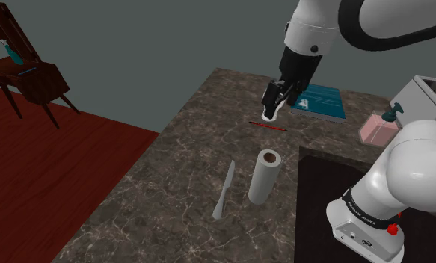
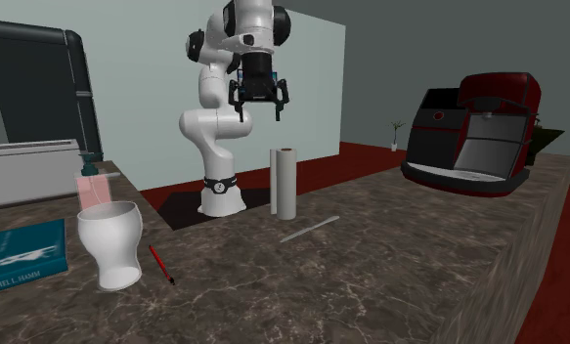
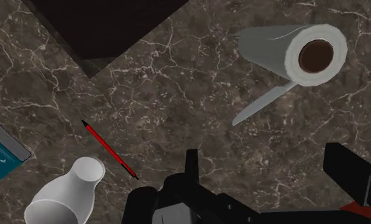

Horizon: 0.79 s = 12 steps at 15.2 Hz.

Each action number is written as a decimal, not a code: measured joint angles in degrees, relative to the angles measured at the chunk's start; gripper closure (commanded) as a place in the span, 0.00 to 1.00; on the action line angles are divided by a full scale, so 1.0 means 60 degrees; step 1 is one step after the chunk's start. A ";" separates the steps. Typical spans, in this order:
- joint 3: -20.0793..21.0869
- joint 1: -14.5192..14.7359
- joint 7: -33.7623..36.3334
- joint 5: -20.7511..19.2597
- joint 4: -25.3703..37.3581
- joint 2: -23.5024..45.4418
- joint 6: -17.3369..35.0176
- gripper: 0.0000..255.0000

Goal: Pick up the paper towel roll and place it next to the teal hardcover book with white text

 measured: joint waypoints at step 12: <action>0.2169 0.1129 0.0846 0.0743 -0.1275 0.0789 0.1867 0.00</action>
